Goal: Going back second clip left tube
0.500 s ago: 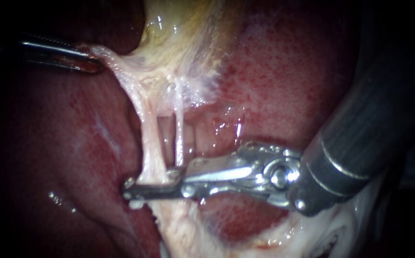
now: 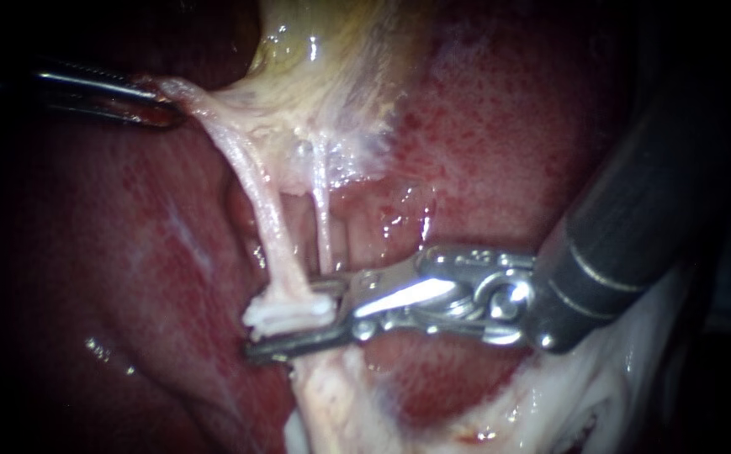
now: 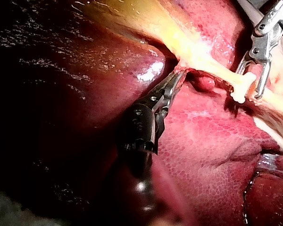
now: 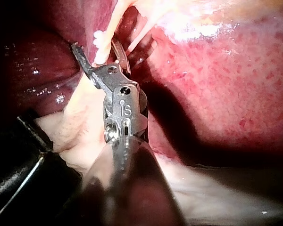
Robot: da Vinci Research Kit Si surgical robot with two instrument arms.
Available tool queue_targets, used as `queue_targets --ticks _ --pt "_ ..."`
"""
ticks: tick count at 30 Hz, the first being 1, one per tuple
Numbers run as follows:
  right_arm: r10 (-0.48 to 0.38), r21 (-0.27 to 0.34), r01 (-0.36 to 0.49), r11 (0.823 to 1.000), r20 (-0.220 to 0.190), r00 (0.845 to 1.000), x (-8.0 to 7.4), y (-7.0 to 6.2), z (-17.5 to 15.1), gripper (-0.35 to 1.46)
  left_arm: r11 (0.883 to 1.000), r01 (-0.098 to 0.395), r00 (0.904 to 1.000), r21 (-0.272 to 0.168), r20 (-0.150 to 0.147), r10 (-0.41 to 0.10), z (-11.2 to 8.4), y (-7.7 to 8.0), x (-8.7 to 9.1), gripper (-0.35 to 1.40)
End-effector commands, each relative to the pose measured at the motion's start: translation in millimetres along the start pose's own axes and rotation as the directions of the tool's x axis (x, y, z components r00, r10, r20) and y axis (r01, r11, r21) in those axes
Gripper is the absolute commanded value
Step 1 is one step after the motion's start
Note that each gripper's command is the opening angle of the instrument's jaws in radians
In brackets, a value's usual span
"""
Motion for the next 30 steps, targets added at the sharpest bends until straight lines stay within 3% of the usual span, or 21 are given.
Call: queue_targets --ticks 1,5,9,14,22,30 --pt "-0.024 -0.002 0.024 1.000 0.000 1.000 0.0 -0.1 -0.9 0.50 1.000 0.000 1.0000 -0.001 0.000 0.000 0.0 0.0 0.0 -0.35" --pt "-0.124 -0.024 0.124 0.992 0.001 0.992 0.3 -0.7 -4.2 0.50 1.000 0.000 1.0000 0.002 0.000 0.000 0.0 -0.1 0.0 -0.35" --pt "-0.225 -0.037 0.225 0.974 0.006 0.974 1.1 -1.2 -8.3 0.50 1.000 0.000 1.0000 0.002 0.000 0.000 0.0 -0.2 0.0 -0.35" --pt "-0.295 -0.049 0.295 0.954 0.013 0.955 1.2 -1.5 -12.5 0.50 1.000 -0.001 1.0000 0.002 0.000 0.001 0.0 -0.2 -0.1 -0.35" --pt "-0.336 -0.051 0.338 0.940 0.054 0.940 0.1 -1.3 -16.7 0.50 1.000 -0.002 1.0000 0.004 -0.001 0.002 0.3 -0.3 -0.3 -0.35" --pt "-0.336 -0.061 0.339 0.939 0.056 0.940 0.1 -1.2 -17.7 0.50 1.000 -0.009 1.0000 0.014 -0.002 0.009 2.3 -0.4 -1.6 -0.35"
